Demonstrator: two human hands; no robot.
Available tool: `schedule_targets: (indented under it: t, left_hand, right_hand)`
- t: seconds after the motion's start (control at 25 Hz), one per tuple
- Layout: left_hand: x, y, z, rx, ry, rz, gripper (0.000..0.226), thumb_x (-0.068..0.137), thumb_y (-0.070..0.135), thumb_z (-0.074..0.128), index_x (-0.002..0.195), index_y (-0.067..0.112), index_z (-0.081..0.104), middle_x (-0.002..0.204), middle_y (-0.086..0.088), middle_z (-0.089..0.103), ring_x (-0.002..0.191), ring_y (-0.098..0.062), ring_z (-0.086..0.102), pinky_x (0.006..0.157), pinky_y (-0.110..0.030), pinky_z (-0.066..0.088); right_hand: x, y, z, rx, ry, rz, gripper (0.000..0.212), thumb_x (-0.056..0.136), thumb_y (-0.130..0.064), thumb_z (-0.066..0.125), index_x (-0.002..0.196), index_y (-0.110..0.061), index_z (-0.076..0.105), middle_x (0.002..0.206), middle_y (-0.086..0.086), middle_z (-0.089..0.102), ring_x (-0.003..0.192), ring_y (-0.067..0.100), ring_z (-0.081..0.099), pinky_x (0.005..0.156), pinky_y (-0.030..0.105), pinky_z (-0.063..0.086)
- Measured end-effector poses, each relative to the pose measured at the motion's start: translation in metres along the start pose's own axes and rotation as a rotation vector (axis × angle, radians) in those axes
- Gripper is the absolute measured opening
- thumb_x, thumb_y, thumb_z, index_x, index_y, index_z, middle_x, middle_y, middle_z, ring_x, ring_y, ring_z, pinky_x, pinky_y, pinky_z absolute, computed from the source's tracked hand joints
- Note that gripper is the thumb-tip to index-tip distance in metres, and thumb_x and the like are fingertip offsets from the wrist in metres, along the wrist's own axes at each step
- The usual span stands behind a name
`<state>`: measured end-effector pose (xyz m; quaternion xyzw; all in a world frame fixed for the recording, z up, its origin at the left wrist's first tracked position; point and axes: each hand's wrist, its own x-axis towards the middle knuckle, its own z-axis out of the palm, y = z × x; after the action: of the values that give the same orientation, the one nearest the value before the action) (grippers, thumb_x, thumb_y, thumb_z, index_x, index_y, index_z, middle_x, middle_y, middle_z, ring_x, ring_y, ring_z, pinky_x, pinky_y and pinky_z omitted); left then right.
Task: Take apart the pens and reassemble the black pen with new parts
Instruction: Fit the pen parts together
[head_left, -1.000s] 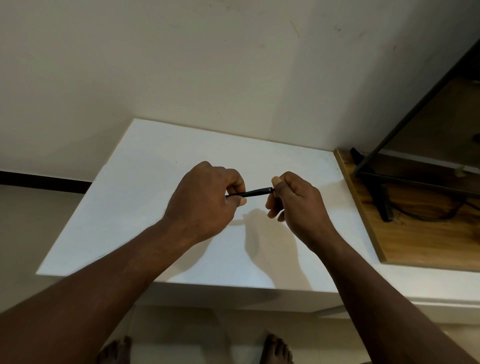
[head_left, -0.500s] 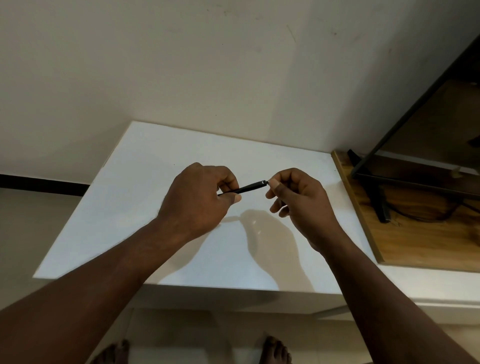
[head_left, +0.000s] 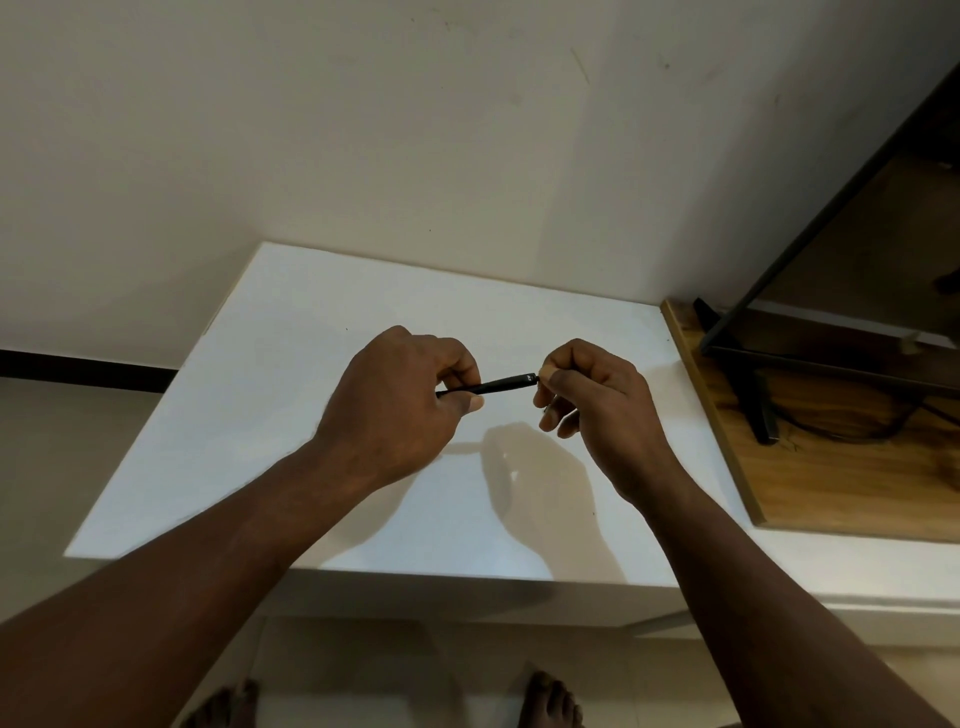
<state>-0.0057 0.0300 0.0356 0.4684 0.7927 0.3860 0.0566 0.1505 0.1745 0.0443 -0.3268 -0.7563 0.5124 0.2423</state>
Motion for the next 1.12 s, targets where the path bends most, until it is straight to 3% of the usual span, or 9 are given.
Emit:
schedule_targets:
  t: [0.28, 0.76, 1.0, 1.12]
  left_hand:
    - [-0.002, 0.002, 0.002, 0.004, 0.003, 0.014, 0.006, 0.084, 0.032, 0.080, 0.086, 0.031, 0.074, 0.081, 0.015, 0.068, 0.088, -0.013, 0.059, 0.073, -0.034, 0.051]
    - [-0.003, 0.004, 0.004, 0.008, 0.009, 0.054, 0.007, 0.084, 0.035, 0.079, 0.085, 0.032, 0.073, 0.079, 0.016, 0.066, 0.086, -0.011, 0.057, 0.070, -0.033, 0.049]
    - [0.000, -0.002, 0.005, -0.068, 0.005, -0.023, 0.007, 0.084, 0.036, 0.080, 0.086, 0.032, 0.074, 0.075, 0.024, 0.067, 0.087, -0.002, 0.061, 0.070, -0.024, 0.046]
    - [0.002, -0.006, 0.005, -0.150, -0.027, -0.123, 0.007, 0.083, 0.036, 0.082, 0.084, 0.032, 0.075, 0.075, 0.018, 0.072, 0.078, 0.001, 0.065, 0.065, -0.021, 0.049]
  right_hand:
    - [0.001, 0.004, 0.001, 0.010, -0.006, 0.023, 0.033, 0.103, -0.017, 0.060, 0.075, 0.001, 0.067, 0.070, 0.009, 0.073, 0.060, 0.021, 0.065, 0.056, 0.028, 0.049]
    - [0.001, 0.000, 0.003, 0.066, -0.041, 0.099, 0.052, 0.107, -0.025, 0.057, 0.056, -0.014, 0.052, 0.054, 0.008, 0.063, 0.047, 0.020, 0.054, 0.051, 0.030, 0.044]
    - [0.004, 0.003, -0.001, -0.001, -0.029, 0.069, 0.075, 0.107, -0.062, 0.041, 0.056, -0.012, 0.064, 0.064, 0.016, 0.070, 0.056, 0.020, 0.064, 0.055, 0.024, 0.051]
    - [0.009, 0.011, -0.010, 0.022, 0.078, 0.121, 0.076, 0.106, -0.065, 0.038, 0.062, -0.012, 0.069, 0.069, 0.013, 0.074, 0.057, 0.017, 0.065, 0.053, 0.021, 0.052]
